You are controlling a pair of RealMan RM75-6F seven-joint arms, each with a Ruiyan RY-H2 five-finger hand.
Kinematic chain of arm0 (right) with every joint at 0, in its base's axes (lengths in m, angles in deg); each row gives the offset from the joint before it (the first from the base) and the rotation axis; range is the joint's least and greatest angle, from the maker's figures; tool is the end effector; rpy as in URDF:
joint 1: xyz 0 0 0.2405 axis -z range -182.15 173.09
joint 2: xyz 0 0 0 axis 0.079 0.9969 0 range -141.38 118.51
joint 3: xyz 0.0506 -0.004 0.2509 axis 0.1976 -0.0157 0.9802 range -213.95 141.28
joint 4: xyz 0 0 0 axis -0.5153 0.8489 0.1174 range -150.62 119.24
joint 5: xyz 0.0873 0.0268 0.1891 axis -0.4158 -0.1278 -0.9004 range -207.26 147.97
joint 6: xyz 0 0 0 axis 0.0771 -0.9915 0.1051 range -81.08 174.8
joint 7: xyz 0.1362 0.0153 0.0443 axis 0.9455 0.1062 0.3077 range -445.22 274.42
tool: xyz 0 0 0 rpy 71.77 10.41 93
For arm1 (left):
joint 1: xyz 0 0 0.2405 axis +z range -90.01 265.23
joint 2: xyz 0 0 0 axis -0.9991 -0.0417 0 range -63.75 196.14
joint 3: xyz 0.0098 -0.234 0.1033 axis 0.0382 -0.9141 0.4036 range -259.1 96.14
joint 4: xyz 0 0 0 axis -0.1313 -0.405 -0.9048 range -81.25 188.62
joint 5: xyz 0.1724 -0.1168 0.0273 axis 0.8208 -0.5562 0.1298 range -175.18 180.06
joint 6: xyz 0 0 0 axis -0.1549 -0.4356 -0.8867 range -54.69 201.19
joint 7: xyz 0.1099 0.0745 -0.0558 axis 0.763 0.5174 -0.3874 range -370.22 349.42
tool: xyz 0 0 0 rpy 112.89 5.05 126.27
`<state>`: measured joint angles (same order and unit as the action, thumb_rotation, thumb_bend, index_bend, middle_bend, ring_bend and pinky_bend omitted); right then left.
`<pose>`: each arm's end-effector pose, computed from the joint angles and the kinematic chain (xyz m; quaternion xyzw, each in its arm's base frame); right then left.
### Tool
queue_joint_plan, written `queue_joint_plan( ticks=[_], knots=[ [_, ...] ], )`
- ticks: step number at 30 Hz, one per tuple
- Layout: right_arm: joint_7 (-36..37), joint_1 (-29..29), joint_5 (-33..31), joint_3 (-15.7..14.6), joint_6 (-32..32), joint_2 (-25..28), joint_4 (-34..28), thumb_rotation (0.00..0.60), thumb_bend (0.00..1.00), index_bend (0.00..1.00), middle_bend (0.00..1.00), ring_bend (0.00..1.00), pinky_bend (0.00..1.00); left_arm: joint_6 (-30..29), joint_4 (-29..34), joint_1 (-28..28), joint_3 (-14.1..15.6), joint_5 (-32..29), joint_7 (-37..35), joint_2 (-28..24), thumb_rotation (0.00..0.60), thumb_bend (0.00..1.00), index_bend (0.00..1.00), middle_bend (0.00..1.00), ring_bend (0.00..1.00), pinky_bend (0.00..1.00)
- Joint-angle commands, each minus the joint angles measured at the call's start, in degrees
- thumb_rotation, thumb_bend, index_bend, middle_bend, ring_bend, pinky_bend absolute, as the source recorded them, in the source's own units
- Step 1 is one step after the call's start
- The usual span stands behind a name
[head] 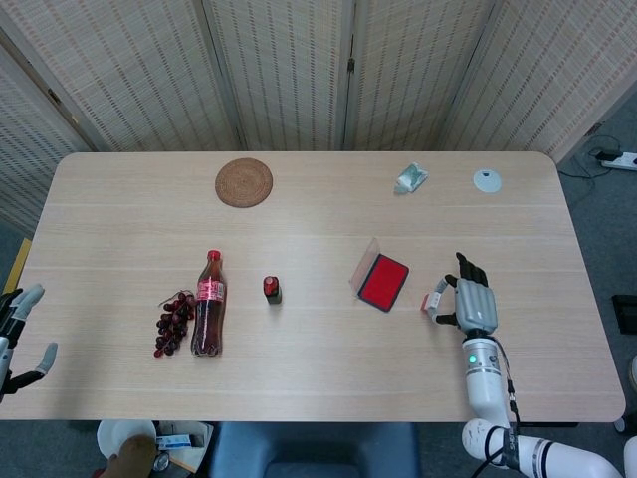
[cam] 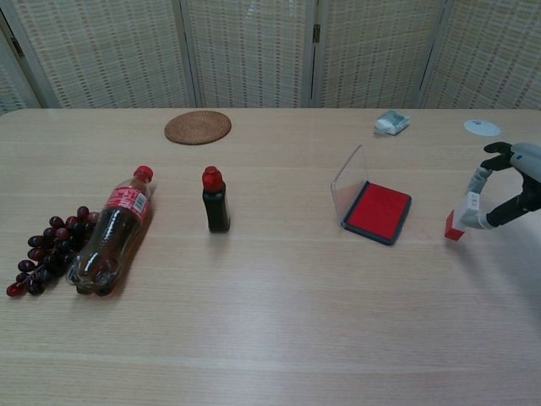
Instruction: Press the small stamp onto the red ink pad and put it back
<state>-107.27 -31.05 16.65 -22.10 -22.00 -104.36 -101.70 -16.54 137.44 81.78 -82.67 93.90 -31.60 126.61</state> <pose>-0.2476 -0.2988 -0.0010 0.5277 -0.5552 0.3301 0.5517 -0.3246 0.1823 0.1967 -0.5866 -0.3948 -0.4678 0.5303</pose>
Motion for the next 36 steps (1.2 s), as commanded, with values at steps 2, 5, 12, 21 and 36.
queue_joint_plan(
  ticks=[2, 5, 12, 21, 36],
  knots=[
    [1.1, -0.4, -0.2, -0.2, 1.8, -1.7, 3.0, 0.6, 0.2, 0.6, 0.01, 0.0, 0.0, -0.2, 0.0, 0.1, 0.1, 0.2, -0.2, -0.1, 0.6, 0.43, 0.0, 0.0, 0.0, 0.0],
    [1.2, -0.6, -0.5, -0.1, 2.7, -2.4, 4.5, 0.6, 0.2, 0.6, 0.01, 0.0, 0.0, -0.4, 0.0, 0.2, 0.1, 0.4, -0.1, -0.1, 0.6, 0.43, 0.0, 0.0, 0.0, 0.0],
    [1.7, -0.8, -0.5, 0.0, 3.7, -3.4, 6.5, 0.6, 0.21, 0.6, 0.01, 0.0, 0.0, -0.7, -0.1, 0.4, 0.1, 0.4, -0.3, -0.2, 0.6, 0.43, 0.0, 0.0, 0.0, 0.0],
    [2.5, -0.2, 1.0, -0.1, 3.7, -2.3, 5.1, 0.6, 0.2, 0.48, 0.0, 0.0, 0.0, -0.7, -0.3, 0.4, 0.0, 0.2, -0.8, -0.1, 0.6, 0.43, 0.0, 0.0, 0.0, 0.0],
    [2.6, 0.7, 2.2, -0.3, 2.9, -0.4, 2.4, 0.6, 0.2, 0.34, 0.0, 0.0, 0.0, -0.9, -0.8, 0.5, -0.2, 0.2, -1.5, 0.0, 0.6, 0.43, 0.0, 0.0, 0.0, 0.0]
  ],
)
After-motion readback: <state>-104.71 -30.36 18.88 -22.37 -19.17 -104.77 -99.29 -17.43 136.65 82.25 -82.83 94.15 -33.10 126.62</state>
